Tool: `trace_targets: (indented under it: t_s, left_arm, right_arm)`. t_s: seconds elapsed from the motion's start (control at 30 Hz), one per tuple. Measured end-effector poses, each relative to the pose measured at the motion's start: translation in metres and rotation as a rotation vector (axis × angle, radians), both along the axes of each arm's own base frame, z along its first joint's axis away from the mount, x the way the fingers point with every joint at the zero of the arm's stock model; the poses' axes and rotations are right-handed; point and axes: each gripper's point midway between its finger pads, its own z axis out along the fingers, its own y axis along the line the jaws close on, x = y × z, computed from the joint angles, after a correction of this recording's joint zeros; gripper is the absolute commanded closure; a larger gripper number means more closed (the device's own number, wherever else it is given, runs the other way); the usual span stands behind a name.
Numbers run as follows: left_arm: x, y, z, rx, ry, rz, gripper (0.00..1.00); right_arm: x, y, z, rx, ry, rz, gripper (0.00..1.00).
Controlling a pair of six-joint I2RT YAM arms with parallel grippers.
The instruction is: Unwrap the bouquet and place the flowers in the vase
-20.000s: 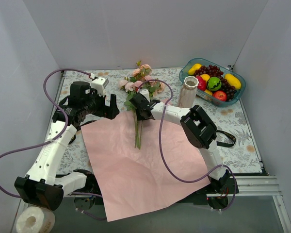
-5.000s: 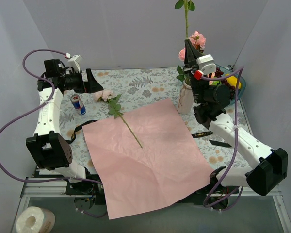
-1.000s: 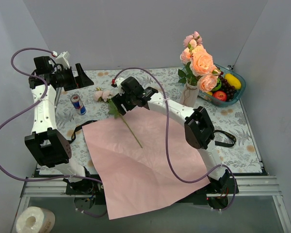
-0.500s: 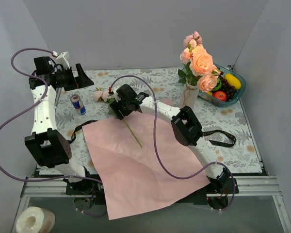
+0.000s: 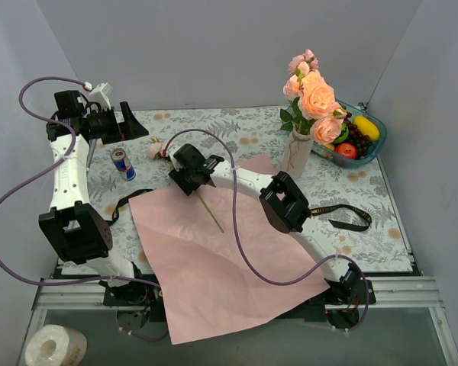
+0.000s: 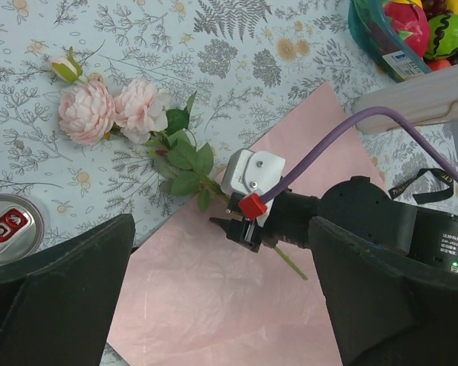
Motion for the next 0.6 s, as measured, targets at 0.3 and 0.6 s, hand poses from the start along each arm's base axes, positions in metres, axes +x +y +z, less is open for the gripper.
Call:
trace_targets:
  t_s: [0.3,0.6]
  left_arm:
    - [0.0,0.0,0.0,0.004,-0.005,-0.01,0.02]
    - [0.0,0.0,-0.001,0.008,-0.007,-0.014,0.02]
  right_arm:
    - [0.005,-0.002,0.0,0.004,0.006,-0.017,0.99]
    - [0.025,-0.021,0.058,0.018,-0.079,-0.048,0.99]
